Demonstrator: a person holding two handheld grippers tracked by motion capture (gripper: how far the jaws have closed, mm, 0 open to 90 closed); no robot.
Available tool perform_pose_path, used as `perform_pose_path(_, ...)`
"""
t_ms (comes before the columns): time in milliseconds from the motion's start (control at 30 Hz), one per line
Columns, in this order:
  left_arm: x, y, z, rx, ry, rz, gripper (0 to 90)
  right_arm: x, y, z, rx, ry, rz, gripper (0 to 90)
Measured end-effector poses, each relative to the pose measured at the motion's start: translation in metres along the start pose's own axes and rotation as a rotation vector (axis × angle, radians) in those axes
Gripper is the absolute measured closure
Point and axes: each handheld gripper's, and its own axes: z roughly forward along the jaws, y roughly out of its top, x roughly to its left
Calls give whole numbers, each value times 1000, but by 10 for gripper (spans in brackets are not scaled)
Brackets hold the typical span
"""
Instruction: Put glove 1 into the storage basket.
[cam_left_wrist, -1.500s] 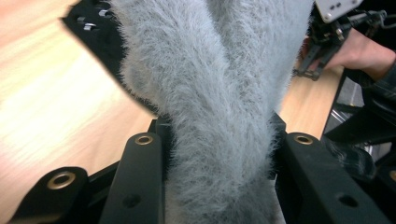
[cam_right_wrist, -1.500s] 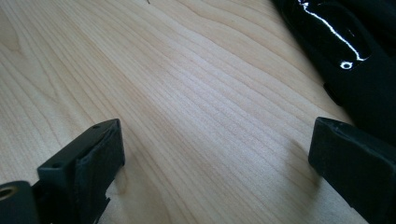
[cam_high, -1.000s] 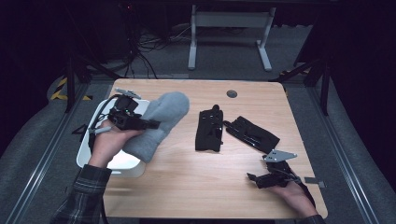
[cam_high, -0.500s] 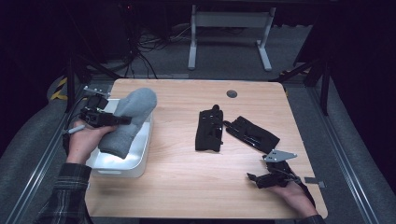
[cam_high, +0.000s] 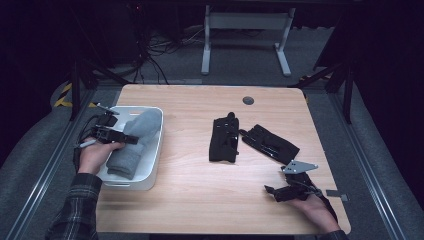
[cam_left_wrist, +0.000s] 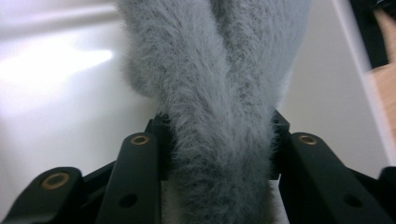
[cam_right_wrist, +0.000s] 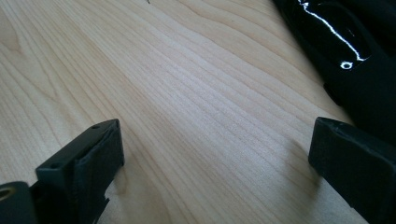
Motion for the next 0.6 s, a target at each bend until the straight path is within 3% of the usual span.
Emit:
perform_pose_path(100,3,0,9,54,38,-15,561,0,0,0,0,0,0,35)
perform_pose_path(200,5,1,13,76,51,-20,419,0,0,0,0,0,0,35)
perform_pose_path(333,2,1,4,18,112,0,238,0,0,0,-1,1,-1,35)
perform_pose_path(433,-2,-1,-5,-42,115,14,181,0,0,0,-1,1,-1,35)
perform_pose_path(600,-20,-2,-18,-82,123,79,150,0,0,0,-1,1,-1,34)
